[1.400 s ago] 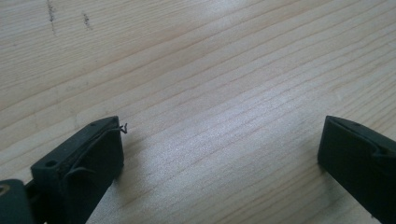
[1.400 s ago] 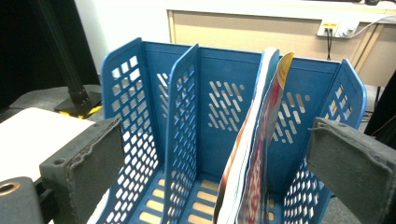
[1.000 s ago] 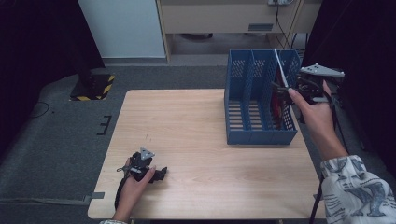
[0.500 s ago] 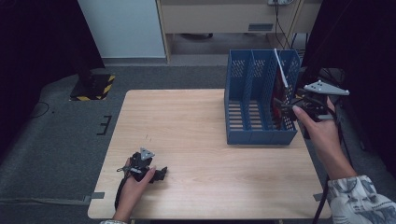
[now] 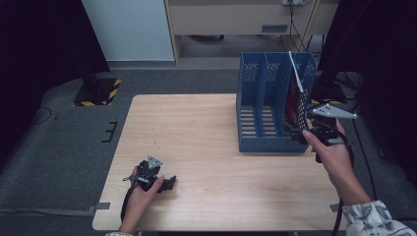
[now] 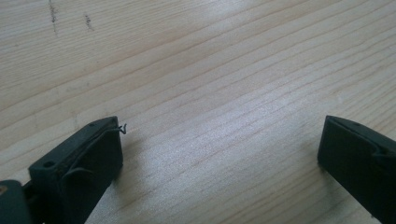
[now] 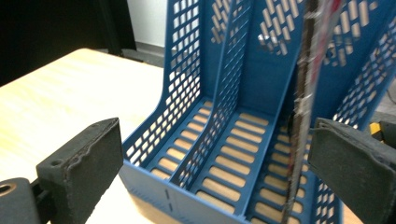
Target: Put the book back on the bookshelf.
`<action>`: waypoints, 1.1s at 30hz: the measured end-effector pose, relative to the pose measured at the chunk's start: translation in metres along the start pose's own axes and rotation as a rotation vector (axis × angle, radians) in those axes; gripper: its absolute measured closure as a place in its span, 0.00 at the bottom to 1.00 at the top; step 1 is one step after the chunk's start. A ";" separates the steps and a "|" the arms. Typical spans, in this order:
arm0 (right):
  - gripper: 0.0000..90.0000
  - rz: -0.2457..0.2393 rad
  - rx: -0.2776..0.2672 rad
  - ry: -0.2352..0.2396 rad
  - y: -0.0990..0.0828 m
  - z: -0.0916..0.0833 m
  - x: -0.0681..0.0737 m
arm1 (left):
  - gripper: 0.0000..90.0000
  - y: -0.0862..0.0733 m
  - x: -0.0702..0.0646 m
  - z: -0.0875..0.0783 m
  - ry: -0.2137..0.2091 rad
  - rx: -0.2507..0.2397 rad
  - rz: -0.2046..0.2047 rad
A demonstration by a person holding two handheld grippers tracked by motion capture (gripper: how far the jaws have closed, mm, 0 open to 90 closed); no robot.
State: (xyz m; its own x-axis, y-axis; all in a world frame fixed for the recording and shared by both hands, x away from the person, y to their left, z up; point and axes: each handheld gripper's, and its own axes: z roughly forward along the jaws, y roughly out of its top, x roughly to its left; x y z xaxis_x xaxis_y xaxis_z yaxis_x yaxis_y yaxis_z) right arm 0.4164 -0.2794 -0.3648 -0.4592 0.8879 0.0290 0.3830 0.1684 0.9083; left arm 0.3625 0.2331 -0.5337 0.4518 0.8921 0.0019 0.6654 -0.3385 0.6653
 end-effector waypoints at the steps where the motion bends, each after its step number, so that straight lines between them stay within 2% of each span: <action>1: 0.04 -0.001 0.004 0.003 -0.002 0.001 0.002 | 0.00 0.000 0.000 0.000 0.000 0.000 0.000; 16: 0.05 -0.014 0.053 0.067 -0.025 0.014 0.030 | 0.00 0.000 0.000 0.000 -0.001 0.002 0.001; 29: 0.05 -0.057 0.127 0.151 -0.050 0.024 0.063 | 0.00 0.000 -0.001 0.000 -0.002 0.000 0.002; 33: 0.06 -0.061 0.151 0.169 -0.061 0.028 0.069 | 0.00 0.000 -0.001 0.000 -0.003 0.000 0.003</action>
State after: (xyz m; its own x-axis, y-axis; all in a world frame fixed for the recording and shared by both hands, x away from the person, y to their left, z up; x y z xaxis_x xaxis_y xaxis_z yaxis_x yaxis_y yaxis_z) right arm 0.3841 -0.2167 -0.4303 -0.6079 0.7919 0.0573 0.4603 0.2926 0.8382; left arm 0.3620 0.2326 -0.5337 0.4552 0.8904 0.0017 0.6642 -0.3408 0.6653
